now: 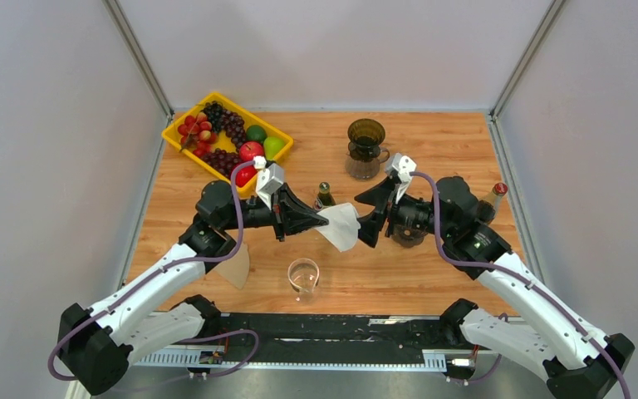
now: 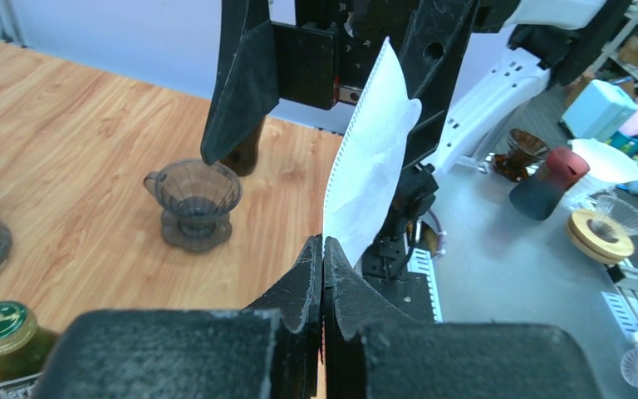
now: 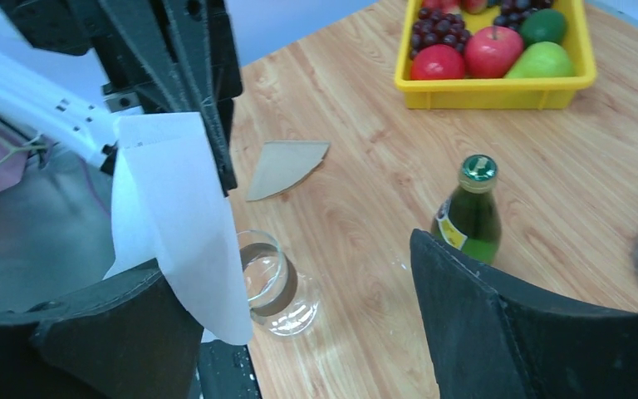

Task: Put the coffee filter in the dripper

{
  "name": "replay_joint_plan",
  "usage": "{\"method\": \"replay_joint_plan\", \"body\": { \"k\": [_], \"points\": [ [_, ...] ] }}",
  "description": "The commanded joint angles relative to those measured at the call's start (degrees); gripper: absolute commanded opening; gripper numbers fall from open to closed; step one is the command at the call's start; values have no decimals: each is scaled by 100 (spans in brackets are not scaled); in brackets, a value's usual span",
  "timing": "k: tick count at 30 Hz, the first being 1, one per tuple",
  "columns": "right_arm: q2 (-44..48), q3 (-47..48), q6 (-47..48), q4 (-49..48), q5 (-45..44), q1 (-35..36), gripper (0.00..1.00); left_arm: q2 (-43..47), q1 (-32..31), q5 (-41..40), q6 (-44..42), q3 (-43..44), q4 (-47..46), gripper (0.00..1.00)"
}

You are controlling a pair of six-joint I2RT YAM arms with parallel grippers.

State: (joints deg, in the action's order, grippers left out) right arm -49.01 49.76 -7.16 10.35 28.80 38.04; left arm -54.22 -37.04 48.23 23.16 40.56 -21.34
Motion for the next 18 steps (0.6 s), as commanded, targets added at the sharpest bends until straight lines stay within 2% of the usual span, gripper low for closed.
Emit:
{"method": "replay_joint_plan", "body": {
  "k": [1, 4, 9, 14, 16, 18],
  "points": [
    [125, -89, 21, -627, 945, -7, 86, -97, -23, 489, 357, -32, -876, 0],
    [120, -157, -153, -965, 1275, -7, 80, -164, -23, 554, 445, 10, -983, 0],
    [68, -177, -356, -1313, 1413, -7, 55, -216, -23, 569, 490, 22, -1038, 0],
    [20, -214, -532, -1580, 1517, -5, 34, -247, -23, 625, 553, 14, -1124, 0],
    [-13, -208, -601, -1694, 1662, -7, 22, -262, -23, 615, 564, 13, -1139, 0],
    [-49, -197, -705, -1806, 1792, -8, 2, -279, -23, 580, 572, 18, -1147, 0]
  ]
}}
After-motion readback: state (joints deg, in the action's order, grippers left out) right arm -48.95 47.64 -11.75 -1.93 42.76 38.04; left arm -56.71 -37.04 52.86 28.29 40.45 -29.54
